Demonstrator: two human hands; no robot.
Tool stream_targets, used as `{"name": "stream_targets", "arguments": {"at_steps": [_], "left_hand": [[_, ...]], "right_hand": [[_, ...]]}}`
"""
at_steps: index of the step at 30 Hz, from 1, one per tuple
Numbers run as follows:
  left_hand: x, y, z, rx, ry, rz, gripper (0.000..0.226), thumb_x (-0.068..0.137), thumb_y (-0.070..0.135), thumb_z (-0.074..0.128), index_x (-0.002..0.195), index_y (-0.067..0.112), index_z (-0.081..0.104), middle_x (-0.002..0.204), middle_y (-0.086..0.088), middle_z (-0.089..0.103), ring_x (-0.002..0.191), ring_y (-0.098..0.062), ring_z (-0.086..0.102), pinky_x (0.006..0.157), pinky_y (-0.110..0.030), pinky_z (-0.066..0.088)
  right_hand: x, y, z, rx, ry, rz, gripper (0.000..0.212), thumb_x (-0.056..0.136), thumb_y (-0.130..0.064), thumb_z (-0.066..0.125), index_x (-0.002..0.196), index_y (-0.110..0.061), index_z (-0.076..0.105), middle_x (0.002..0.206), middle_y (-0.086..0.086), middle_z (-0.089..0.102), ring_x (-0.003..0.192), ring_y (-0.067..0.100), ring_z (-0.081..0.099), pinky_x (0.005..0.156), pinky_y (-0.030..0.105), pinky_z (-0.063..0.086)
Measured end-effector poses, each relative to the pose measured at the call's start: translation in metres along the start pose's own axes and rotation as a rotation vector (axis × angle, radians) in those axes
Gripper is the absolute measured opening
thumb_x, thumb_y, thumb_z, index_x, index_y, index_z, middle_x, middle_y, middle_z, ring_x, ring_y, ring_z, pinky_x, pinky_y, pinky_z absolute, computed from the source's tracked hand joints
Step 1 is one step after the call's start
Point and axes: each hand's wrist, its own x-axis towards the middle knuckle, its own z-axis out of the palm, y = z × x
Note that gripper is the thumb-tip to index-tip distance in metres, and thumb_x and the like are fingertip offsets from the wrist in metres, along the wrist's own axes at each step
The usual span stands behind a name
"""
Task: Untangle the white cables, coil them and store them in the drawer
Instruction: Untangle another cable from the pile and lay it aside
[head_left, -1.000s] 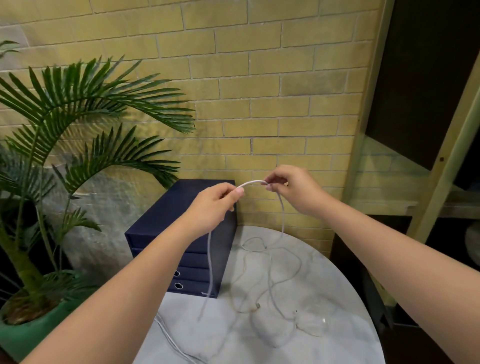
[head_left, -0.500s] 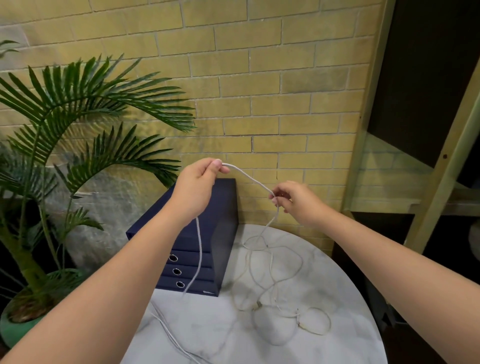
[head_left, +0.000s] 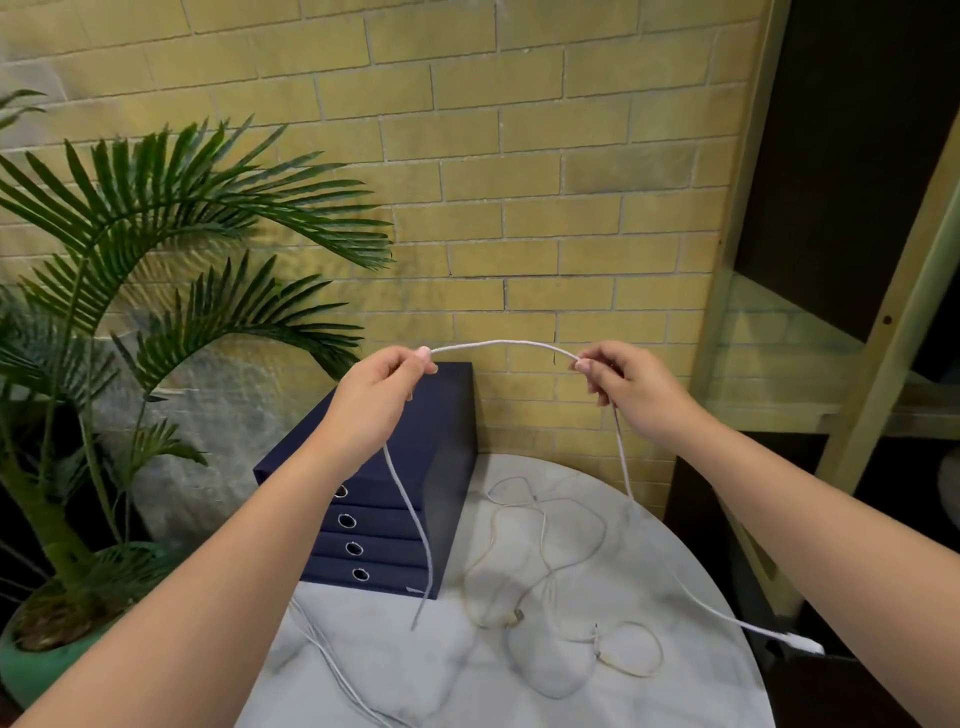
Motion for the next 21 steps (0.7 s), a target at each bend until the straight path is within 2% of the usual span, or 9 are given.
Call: {"name": "stream_targets", "arguments": {"at_steps": [2,6,10,13,17,21], "left_hand": [[-0.001,0.007,0.005,0.064,-0.034,0.046,0.025,0.096,0.041,0.05,0.089,0.024,0.067,0.064,0.01,0.045,0.056,-0.006,0.041,0.057,-0.025,0.035],[-0.002,0.027,0.022,0.229,-0.112,0.14,0.019,0.097,0.038,0.052,0.094,0.024,0.065,0.065,0.011,0.048,0.054,-0.002,0.041,0.054,-0.019,0.034],[-0.002,0.036,0.035,0.363,-0.154,0.256,0.021,0.101,0.033,0.043,0.094,0.032,0.063,0.069,-0.002,0.058,0.061,-0.012,0.047,0.057,-0.027,0.036],[-0.003,0.034,0.033,0.413,-0.151,0.256,0.022,0.1,0.034,0.044,0.092,0.03,0.064,0.067,0.001,0.058,0.061,-0.011,0.048,0.056,-0.026,0.035],[-0.008,0.028,0.034,0.504,-0.072,0.282,0.025,0.101,0.034,0.043,0.091,0.024,0.064,0.061,0.008,0.049,0.057,-0.008,0.043,0.052,-0.028,0.03],[-0.003,0.019,0.018,0.46,0.047,0.239,0.024,0.101,0.032,0.043,0.088,0.025,0.062,0.053,0.01,0.043,0.052,-0.008,0.041,0.051,-0.029,0.03]], "right_hand": [[-0.001,-0.008,-0.002,-0.013,-0.049,-0.023,0.018,0.095,-0.021,0.053,0.082,-0.032,0.06,0.065,-0.006,0.056,0.058,0.011,0.051,0.063,0.034,0.046],[-0.005,-0.025,0.005,0.012,-0.13,-0.053,0.015,0.095,-0.023,0.054,0.086,-0.031,0.063,0.063,-0.007,0.054,0.055,0.006,0.048,0.057,0.025,0.044],[-0.01,-0.037,0.014,0.028,-0.151,-0.083,0.013,0.095,-0.022,0.054,0.088,-0.026,0.064,0.061,-0.005,0.05,0.052,0.005,0.044,0.052,0.023,0.041],[-0.012,-0.038,0.011,-0.085,-0.124,-0.116,0.013,0.095,-0.023,0.054,0.091,-0.021,0.066,0.061,-0.006,0.049,0.053,0.007,0.041,0.055,0.027,0.037],[-0.014,-0.036,0.013,-0.229,-0.129,-0.173,0.013,0.094,-0.027,0.057,0.093,-0.02,0.068,0.059,-0.01,0.051,0.054,0.005,0.041,0.055,0.025,0.034],[-0.019,-0.021,0.006,-0.326,-0.178,-0.107,0.015,0.096,-0.031,0.051,0.094,-0.025,0.064,0.068,-0.007,0.057,0.061,0.016,0.048,0.061,0.034,0.041]]}}
